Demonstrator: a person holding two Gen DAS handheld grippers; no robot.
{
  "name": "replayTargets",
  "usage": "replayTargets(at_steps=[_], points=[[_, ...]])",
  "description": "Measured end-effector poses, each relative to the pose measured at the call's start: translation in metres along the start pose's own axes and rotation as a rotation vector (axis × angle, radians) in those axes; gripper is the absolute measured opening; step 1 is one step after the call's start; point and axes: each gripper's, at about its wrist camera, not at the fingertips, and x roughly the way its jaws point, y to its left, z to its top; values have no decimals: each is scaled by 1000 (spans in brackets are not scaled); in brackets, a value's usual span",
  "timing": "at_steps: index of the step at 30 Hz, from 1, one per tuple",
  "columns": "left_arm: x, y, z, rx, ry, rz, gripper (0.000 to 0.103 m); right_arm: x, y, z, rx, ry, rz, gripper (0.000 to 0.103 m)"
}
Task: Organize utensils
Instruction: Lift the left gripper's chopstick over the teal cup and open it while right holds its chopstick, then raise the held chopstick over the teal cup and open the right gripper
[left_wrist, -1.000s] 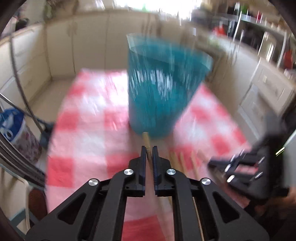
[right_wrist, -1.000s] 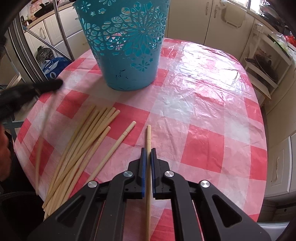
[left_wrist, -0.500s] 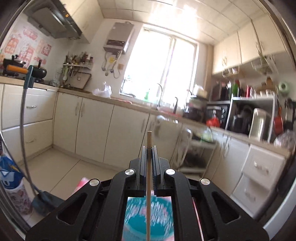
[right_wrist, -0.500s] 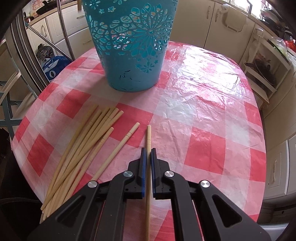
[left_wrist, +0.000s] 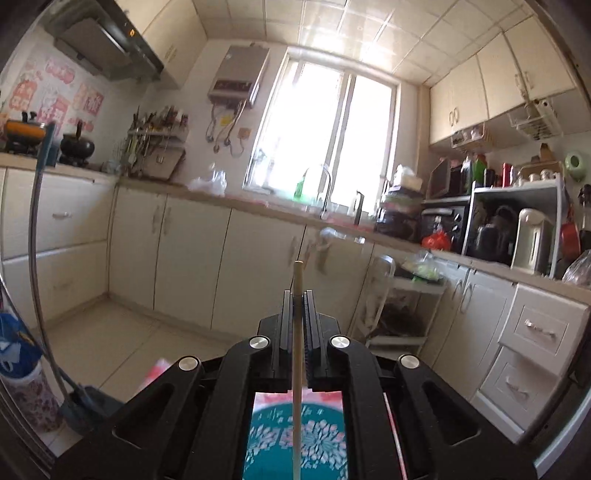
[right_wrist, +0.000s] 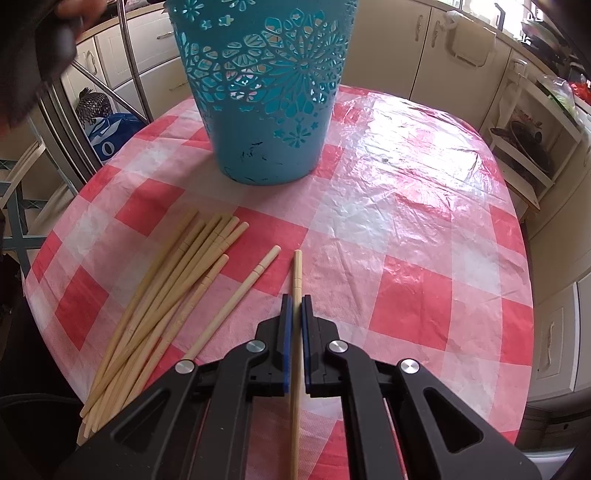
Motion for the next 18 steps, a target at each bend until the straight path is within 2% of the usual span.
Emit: replayTargets(at_steps=[5, 7, 11, 13, 15, 18], points=[[12, 7, -43, 13, 157, 32, 5, 0, -6, -1, 20, -3, 31, 6], [8, 10, -53, 20, 181, 35, 7, -1, -9, -2, 32, -6, 46, 6], [-19, 25, -55, -3, 189, 51, 26, -3, -14, -3, 58, -23, 69, 6], [-35, 35, -56, -29, 190, 51, 30, -8, -18, -3, 85, -50, 87, 6], [-53, 40, -56, -49, 186, 46, 31, -20, -23, -1, 112, -112, 114, 6], [-78, 42, -59, -76, 186, 30, 34, -48, -33, 3, 193, -278, 196, 6]])
